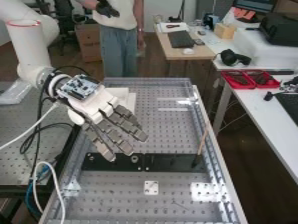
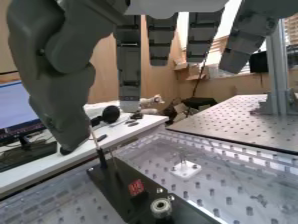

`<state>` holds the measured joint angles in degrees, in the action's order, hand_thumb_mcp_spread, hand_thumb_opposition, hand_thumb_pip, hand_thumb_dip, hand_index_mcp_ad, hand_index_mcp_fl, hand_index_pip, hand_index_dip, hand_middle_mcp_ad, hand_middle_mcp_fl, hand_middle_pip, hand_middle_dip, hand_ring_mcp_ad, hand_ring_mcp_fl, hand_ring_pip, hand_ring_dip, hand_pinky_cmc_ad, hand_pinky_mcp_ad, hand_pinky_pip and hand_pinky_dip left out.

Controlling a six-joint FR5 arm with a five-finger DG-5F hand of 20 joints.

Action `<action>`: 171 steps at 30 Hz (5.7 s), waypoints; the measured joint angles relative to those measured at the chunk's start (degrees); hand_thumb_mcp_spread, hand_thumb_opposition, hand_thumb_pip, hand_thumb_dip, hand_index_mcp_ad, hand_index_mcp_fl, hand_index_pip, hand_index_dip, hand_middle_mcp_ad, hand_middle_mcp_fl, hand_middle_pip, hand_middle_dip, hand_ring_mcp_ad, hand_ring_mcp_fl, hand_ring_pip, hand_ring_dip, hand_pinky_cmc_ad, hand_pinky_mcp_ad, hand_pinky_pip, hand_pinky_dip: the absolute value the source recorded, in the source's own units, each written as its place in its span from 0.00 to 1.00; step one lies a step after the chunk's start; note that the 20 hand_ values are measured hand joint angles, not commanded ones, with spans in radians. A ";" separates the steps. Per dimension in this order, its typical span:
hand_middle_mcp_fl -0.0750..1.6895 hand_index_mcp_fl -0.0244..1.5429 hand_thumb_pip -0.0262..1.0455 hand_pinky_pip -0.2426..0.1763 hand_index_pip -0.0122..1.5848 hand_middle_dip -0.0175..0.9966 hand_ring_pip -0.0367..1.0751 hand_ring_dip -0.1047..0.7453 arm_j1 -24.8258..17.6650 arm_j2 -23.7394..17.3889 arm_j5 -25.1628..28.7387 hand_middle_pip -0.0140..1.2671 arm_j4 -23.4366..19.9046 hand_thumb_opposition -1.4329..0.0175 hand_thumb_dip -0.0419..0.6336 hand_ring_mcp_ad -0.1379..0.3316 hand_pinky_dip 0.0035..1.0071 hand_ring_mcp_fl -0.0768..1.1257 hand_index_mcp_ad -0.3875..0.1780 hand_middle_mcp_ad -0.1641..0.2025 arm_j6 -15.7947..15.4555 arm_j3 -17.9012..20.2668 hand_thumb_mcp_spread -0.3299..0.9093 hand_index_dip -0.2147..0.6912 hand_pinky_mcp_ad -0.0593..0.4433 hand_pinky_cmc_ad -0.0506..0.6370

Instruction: Grab the bearing and place it in the white container

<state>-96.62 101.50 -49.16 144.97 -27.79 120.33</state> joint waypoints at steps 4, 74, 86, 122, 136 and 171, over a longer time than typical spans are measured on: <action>0.05 0.06 0.58 0.40 0.75 0.19 0.12 0.19 -0.07 1.73 1.29 0.11 -2.41 0.42 0.40 0.64 0.26 0.06 0.59 0.56 0.85 0.58 0.55 0.45 0.67 0.57; 0.05 0.02 0.62 0.40 0.93 0.20 0.12 0.21 3.94 14.98 -1.38 0.11 -12.67 0.41 0.50 0.64 0.19 0.06 0.59 0.57 -3.11 -1.42 0.59 0.50 0.68 0.58; 0.05 0.02 0.62 0.40 0.96 0.20 0.12 0.21 4.12 15.42 -2.25 0.11 -12.25 0.41 0.50 0.63 0.22 0.06 0.59 0.57 -2.98 -1.67 0.59 0.50 0.68 0.58; 0.05 0.03 0.61 0.40 0.97 0.20 0.11 0.21 4.58 16.00 -3.73 0.11 -10.79 0.41 0.50 0.63 0.22 0.06 0.59 0.57 -3.27 -2.33 0.59 0.50 0.68 0.58; 0.05 0.07 0.61 0.40 0.97 0.20 0.12 0.21 4.84 16.30 -4.02 0.11 -11.05 0.41 0.50 0.63 0.22 0.06 0.59 0.57 -3.79 -2.46 0.58 0.50 0.67 0.57; 0.05 0.12 0.58 0.40 0.97 0.20 0.11 0.21 5.96 15.86 -6.06 0.11 -11.58 0.41 0.50 0.62 0.22 0.06 0.59 0.56 -5.83 -3.15 0.58 0.48 0.68 0.57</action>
<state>-90.67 117.37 -55.22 133.40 -33.63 117.18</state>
